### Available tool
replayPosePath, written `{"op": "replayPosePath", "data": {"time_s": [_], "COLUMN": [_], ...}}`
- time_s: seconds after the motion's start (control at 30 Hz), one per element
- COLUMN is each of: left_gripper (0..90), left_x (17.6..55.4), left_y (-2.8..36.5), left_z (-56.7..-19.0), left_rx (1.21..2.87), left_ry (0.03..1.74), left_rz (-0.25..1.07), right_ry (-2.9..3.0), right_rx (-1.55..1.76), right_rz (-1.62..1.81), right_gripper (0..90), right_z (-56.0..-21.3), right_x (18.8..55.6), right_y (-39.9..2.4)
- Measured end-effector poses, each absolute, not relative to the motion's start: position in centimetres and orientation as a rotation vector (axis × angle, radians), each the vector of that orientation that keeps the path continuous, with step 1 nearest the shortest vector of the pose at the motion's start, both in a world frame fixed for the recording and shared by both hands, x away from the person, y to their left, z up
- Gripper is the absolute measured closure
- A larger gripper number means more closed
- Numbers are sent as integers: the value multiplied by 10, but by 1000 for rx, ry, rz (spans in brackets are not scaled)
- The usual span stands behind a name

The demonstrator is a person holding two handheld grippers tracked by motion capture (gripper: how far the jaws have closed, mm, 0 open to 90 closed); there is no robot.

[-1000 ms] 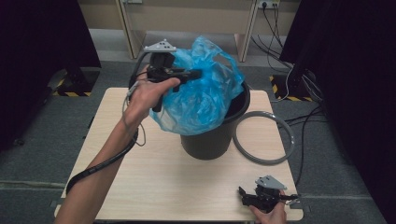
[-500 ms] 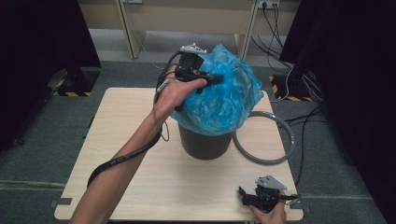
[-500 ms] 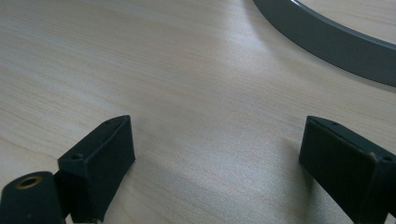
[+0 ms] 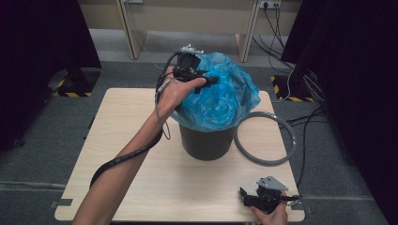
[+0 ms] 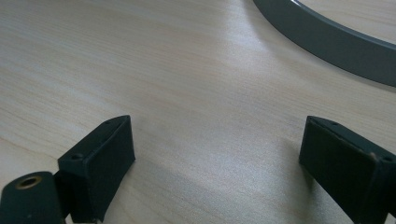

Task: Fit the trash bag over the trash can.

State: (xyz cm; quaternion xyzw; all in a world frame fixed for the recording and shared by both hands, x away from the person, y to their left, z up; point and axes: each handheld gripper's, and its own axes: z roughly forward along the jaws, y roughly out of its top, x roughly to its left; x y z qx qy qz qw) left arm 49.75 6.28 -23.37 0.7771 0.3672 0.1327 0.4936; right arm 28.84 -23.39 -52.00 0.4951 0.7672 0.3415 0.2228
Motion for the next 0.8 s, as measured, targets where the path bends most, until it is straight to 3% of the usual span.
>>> {"op": "replayPosePath", "data": {"time_s": [0.33,0.6,0.8], "left_gripper": [450,393,342], "left_x": [493,497,480], "left_y": [44,71,67], "left_z": [-242,-231,-236], "left_rx": [1971,1870,1896], "left_ry": [850,917,838], "left_rz": [323,320,309], "right_ry": [2118,2115,2115], "right_rx": [1366,1372,1373], "right_rz": [940,945,945], "right_gripper": [106,106,104], "right_z": [-520,-520,-520], "right_x": [288,288,288], "right_y": [-234,-233,-233]}}
